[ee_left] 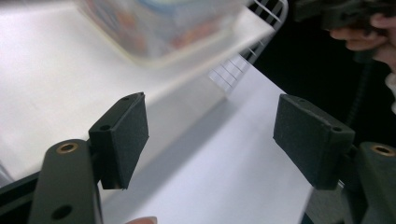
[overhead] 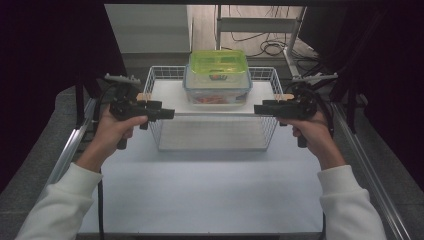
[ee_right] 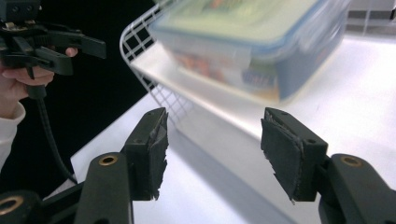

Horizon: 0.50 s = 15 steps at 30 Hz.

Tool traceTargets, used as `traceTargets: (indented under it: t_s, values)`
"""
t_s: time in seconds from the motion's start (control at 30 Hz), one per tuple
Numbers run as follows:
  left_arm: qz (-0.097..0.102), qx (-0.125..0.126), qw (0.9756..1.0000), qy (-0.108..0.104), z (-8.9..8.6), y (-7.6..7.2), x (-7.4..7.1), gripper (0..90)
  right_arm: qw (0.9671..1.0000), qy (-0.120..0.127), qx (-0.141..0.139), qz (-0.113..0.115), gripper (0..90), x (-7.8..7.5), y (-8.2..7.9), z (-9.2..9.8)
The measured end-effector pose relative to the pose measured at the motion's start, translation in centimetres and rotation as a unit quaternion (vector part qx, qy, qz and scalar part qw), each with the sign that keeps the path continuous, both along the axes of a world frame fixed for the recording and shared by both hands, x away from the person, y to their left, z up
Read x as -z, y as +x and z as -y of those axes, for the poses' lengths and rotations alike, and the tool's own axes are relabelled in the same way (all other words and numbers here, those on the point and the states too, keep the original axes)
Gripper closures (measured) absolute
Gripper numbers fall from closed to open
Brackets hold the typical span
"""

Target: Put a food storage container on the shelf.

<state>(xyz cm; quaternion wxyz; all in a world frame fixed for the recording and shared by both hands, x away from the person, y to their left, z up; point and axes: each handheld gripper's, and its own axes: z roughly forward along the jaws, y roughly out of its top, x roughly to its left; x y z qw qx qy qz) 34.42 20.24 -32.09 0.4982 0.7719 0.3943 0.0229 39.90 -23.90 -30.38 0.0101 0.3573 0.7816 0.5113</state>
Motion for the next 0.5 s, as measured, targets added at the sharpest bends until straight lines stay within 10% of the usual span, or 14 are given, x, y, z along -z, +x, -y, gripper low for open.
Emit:
traceTargets:
  t_s: [0.5]
  values:
    - [-0.05,0.006,0.998,0.037,-0.1,-4.8,10.2,26.2,0.9969,-0.062,-0.028,-0.039,40.0,9.3,-4.0,0.1]
